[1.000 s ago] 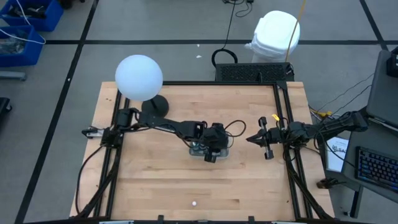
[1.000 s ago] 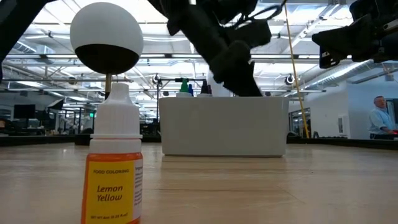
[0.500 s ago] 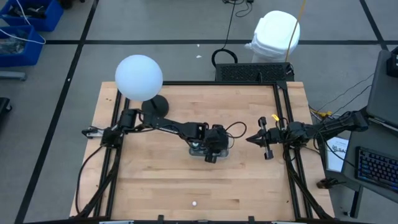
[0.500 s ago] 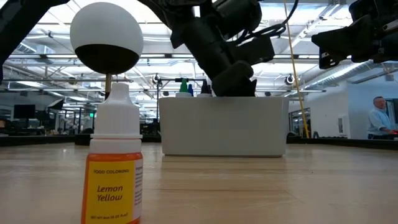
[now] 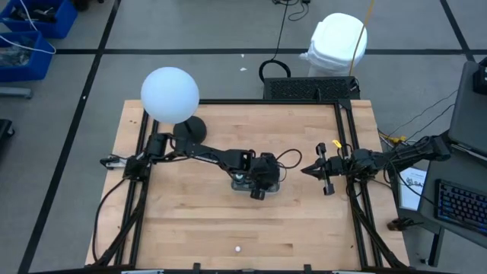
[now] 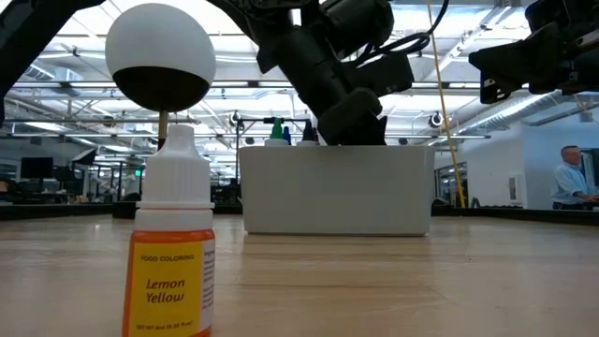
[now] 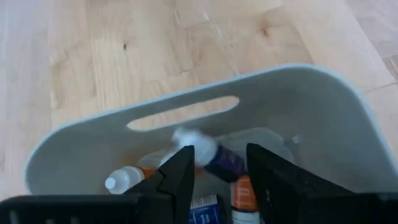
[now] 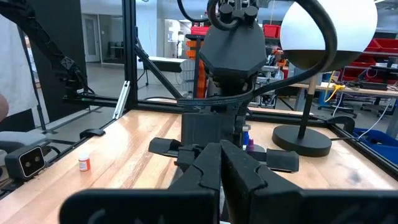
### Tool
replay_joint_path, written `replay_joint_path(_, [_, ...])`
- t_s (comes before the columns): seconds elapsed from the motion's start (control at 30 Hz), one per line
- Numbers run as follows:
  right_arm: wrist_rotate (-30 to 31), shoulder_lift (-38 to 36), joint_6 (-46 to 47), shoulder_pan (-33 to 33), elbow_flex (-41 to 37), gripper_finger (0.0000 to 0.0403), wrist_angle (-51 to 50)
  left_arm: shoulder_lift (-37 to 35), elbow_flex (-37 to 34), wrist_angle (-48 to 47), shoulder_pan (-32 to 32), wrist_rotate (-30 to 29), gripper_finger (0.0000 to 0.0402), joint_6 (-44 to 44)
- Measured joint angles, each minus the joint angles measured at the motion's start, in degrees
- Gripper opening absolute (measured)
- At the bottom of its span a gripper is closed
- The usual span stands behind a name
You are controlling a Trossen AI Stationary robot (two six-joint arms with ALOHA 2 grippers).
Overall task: Pick & Place food coloring
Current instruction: Put the small yellow food coloring bottle into the gray bin
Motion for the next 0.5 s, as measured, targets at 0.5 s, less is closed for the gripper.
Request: replay_joint_path(0.5, [0.0, 0.0, 0.0, 0.0, 0.0, 0.0, 0.0, -13.6, 20.0, -36.7, -7.7, -7.8, 0.0151, 2.2])
